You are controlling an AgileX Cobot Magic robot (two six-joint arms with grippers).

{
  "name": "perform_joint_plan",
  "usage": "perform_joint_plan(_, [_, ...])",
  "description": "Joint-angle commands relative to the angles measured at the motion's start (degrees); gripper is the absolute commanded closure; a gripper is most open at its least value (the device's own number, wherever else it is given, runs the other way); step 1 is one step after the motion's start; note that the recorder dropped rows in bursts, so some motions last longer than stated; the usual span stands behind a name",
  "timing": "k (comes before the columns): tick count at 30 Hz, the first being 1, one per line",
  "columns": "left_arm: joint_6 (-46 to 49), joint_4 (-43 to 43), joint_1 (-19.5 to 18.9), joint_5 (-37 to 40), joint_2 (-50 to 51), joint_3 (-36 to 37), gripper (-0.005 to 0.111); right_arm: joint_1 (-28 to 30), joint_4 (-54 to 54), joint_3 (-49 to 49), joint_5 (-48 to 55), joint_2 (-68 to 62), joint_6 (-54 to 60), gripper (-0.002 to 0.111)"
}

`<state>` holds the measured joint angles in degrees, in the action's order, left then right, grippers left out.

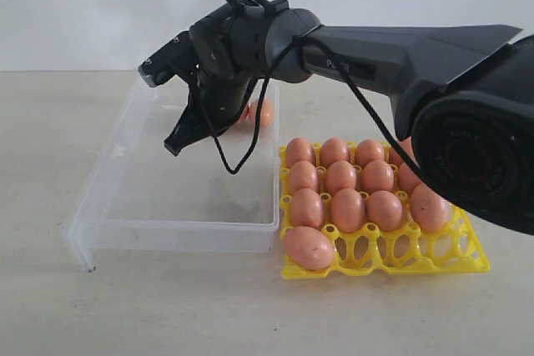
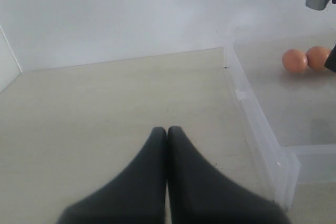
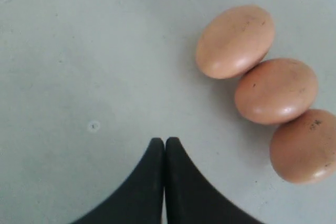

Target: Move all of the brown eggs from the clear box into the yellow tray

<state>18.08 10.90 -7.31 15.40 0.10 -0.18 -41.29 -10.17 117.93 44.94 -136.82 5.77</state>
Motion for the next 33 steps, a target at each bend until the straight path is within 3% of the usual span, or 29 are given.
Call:
perform_joint_plan(1, [-0.5, 0.4, -0.1, -0.5, -0.1, 0.2, 0.111, 0.1, 0.1, 0.2, -1.0, 0.9, -4.7, 0.108])
perform_joint_plan(7, [-0.5, 0.4, -0.1, -0.5, -0.1, 0.2, 0.111, 0.1, 4.1, 0.2, -4.8, 0.9, -8.6, 0.104])
perform_joint_plan(9, [-0.5, 0.4, -0.1, -0.5, -0.1, 0.2, 0.111, 0.1, 5.0, 0.2, -6.0, 0.9, -8.5, 0.091])
perform_joint_plan(13, [-0.5, 0.4, -0.1, -0.5, -0.1, 0.2, 0.111, 0.1, 4.9, 0.2, -9.1, 0.9, -9.9, 0.048])
perform_joint_plan(14, [-0.5, 0.4, -0.1, -0.5, -0.1, 0.2, 0.111, 0.1, 4.6, 0.2, -10.9, 0.9, -12.9, 0.042])
perform_joint_plan(20, [-0.5, 0.4, -0.1, -0.5, -0.1, 0.2, 0.111, 0.7, -1.1, 0.2, -18.4, 0.4, -35.4, 0.05])
perform_joint_plan(33, [-0.5, 0.4, -0.1, -0.5, -0.1, 0.2, 0.111, 4.2, 1.5, 0.2, -25.9, -1.1, -38.3, 0.05])
